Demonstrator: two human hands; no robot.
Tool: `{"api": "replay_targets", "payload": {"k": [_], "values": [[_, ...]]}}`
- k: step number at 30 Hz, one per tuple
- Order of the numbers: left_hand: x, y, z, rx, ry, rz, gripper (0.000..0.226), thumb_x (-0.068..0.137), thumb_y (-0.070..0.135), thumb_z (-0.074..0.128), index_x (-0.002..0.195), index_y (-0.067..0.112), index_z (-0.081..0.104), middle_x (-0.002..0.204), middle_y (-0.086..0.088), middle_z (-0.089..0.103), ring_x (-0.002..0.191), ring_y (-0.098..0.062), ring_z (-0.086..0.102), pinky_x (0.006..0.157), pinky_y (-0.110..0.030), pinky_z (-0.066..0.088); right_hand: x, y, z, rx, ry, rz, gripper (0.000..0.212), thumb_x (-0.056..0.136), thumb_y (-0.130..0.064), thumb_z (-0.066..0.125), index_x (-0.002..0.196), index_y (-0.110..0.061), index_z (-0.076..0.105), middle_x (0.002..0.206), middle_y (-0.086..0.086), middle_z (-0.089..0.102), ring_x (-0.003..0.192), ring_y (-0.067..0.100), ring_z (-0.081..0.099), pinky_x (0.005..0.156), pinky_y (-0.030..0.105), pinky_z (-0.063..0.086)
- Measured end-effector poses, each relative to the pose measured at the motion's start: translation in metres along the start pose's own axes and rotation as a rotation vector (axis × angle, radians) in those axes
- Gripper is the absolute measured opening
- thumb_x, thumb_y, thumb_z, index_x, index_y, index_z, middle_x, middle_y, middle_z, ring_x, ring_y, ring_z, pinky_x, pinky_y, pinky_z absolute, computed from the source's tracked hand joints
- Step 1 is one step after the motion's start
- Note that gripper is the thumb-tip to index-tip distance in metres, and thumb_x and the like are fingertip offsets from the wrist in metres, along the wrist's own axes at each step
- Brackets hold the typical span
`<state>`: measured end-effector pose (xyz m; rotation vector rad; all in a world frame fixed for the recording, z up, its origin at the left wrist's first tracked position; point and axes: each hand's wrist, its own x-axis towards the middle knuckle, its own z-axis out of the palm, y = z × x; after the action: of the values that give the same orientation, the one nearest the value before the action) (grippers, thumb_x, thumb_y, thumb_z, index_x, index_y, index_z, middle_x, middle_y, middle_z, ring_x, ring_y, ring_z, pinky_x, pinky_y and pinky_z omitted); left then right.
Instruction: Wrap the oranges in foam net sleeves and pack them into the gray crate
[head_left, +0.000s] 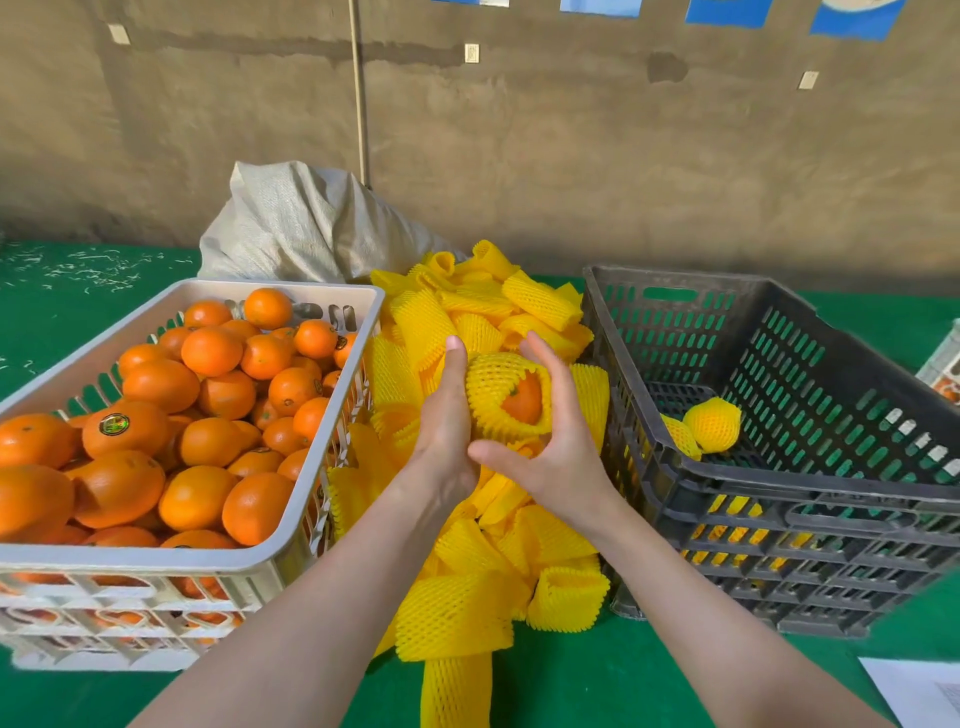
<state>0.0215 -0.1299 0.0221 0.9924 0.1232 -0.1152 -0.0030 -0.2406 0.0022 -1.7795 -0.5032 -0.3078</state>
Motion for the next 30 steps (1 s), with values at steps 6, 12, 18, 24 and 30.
{"api": "replay_targets", "payload": {"k": [6, 12, 18, 24, 30], "values": [[-0.01, -0.002, 0.003, 0.092, -0.023, 0.13, 0.075, 0.071, 0.062, 0.05, 0.128, 0.013, 0.055, 0.115, -0.008, 0.068, 0.105, -0.022, 0.066, 0.088, -0.036, 0.055, 0.001, 0.0, -0.001, -0.09, 0.094, -0.06, 0.066, 0.079, -0.012, 0.072, 0.13, -0.037, 0.038, 0.144, -0.008, 0.041, 0.134, 0.0, 0.034, 0.108, 0.023, 0.035], [-0.004, -0.01, 0.002, 0.197, 0.096, 0.377, 0.028, 0.087, 0.045, 0.054, 0.102, 0.021, 0.057, 0.098, 0.001, 0.066, 0.093, -0.013, 0.064, 0.066, -0.018, 0.054, -0.001, 0.003, 0.003, -0.133, 0.184, -0.126, 0.063, 0.072, -0.015, 0.073, 0.127, -0.027, 0.044, 0.142, -0.001, 0.045, 0.132, 0.001, 0.037, 0.102, 0.014, 0.036], [-0.006, 0.003, -0.002, -0.168, -0.102, -0.172, 0.073, 0.084, 0.073, 0.034, 0.117, 0.016, 0.064, 0.108, -0.009, 0.072, 0.099, -0.025, 0.069, 0.09, -0.045, 0.052, -0.003, 0.012, 0.004, -0.217, 0.236, -0.288, 0.065, 0.074, -0.003, 0.076, 0.128, -0.02, 0.044, 0.144, 0.001, 0.038, 0.137, 0.009, 0.033, 0.102, 0.01, 0.033], [-0.01, 0.002, 0.003, -0.038, -0.081, -0.101, 0.051, 0.087, 0.044, 0.055, 0.123, 0.008, 0.059, 0.109, -0.012, 0.071, 0.093, -0.022, 0.07, 0.073, -0.034, 0.058, -0.007, 0.014, -0.006, -0.282, 0.099, -0.288, 0.055, 0.071, -0.002, 0.071, 0.122, -0.01, 0.05, 0.143, 0.005, 0.04, 0.136, 0.014, 0.035, 0.109, 0.028, 0.035], [-0.014, -0.006, -0.005, 0.207, -0.214, 0.056, 0.061, 0.084, 0.044, 0.046, 0.135, 0.01, 0.048, 0.129, -0.011, 0.06, 0.115, -0.023, 0.061, 0.092, -0.036, 0.053, -0.007, -0.003, -0.018, -0.002, -0.026, 0.041, 0.076, 0.067, -0.067, 0.066, 0.131, -0.042, 0.033, 0.143, -0.016, 0.033, 0.135, 0.004, 0.03, 0.108, 0.029, 0.035]]}}
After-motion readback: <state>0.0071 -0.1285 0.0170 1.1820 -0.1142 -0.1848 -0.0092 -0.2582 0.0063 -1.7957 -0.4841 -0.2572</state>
